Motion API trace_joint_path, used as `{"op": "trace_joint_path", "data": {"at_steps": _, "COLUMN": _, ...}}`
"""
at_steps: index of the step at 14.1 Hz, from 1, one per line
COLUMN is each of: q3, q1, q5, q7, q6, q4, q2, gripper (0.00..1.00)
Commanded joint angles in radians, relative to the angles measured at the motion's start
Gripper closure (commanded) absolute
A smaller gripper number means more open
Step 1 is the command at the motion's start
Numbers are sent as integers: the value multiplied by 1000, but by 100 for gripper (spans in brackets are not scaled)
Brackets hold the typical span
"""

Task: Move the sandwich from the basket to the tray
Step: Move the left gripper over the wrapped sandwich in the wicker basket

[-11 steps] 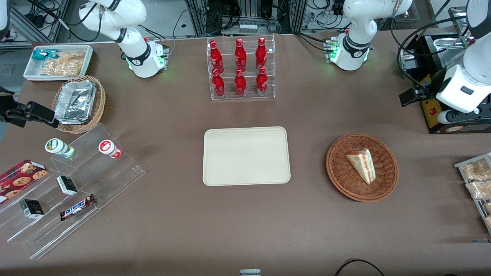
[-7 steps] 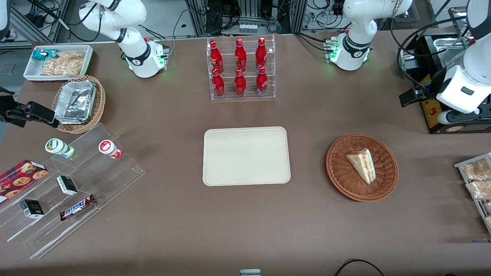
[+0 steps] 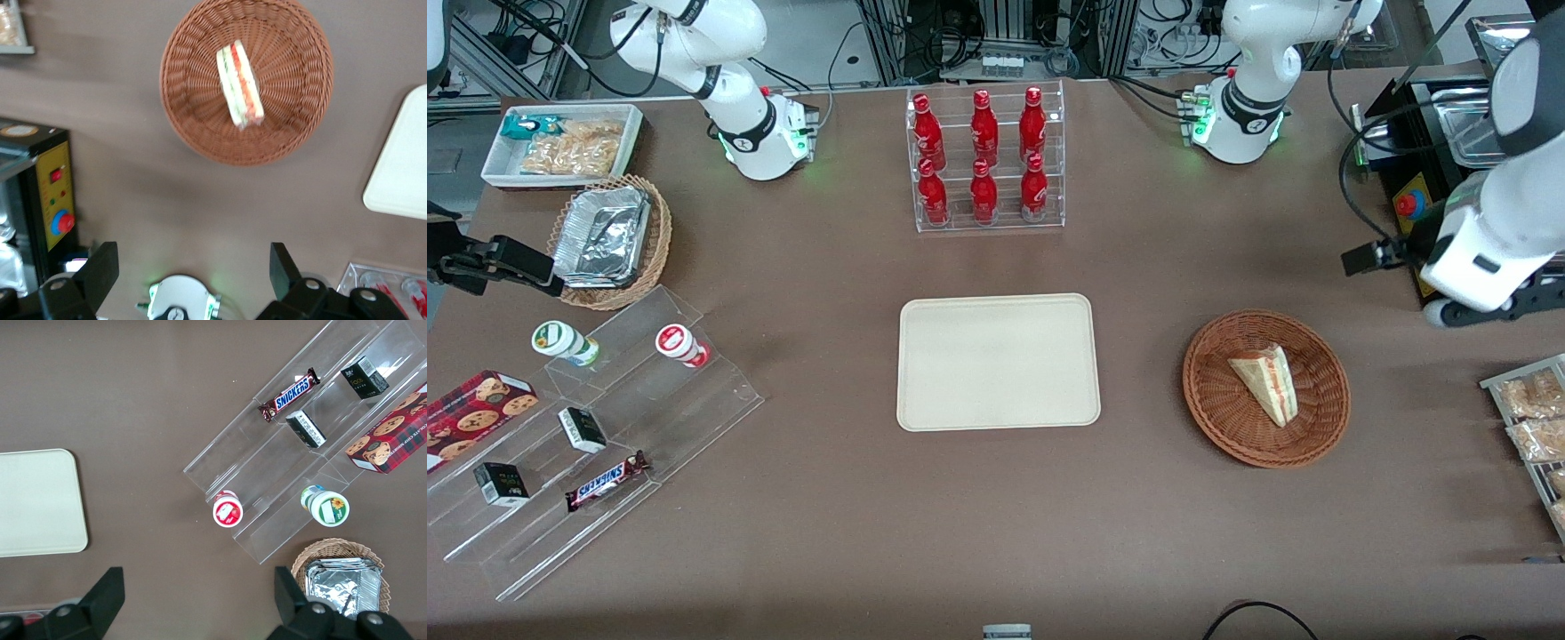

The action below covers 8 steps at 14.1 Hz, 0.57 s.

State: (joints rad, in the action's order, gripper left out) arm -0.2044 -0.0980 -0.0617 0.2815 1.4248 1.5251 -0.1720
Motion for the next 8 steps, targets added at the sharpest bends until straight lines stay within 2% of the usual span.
{"op": "trace_joint_path", "data": {"at_steps": 1, "q3": -6, "q1": -9, "q5": 3, "q7": 8, "q6": 150, "q4": 103, "q2": -41, "gripper": 0}}
{"op": "trace_joint_path", "data": {"at_steps": 3, "q3": -6, "q1": -9, "q5": 8, "q7": 28, "q6": 291, "q4": 222, "q2": -38, "gripper": 0}}
{"op": "trace_joint_path", "data": {"at_steps": 8, "q3": -6, "q1": 0, "q5": 8, "q7": 211, "q6": 626, "q4": 441, "q2": -66, "gripper": 0}}
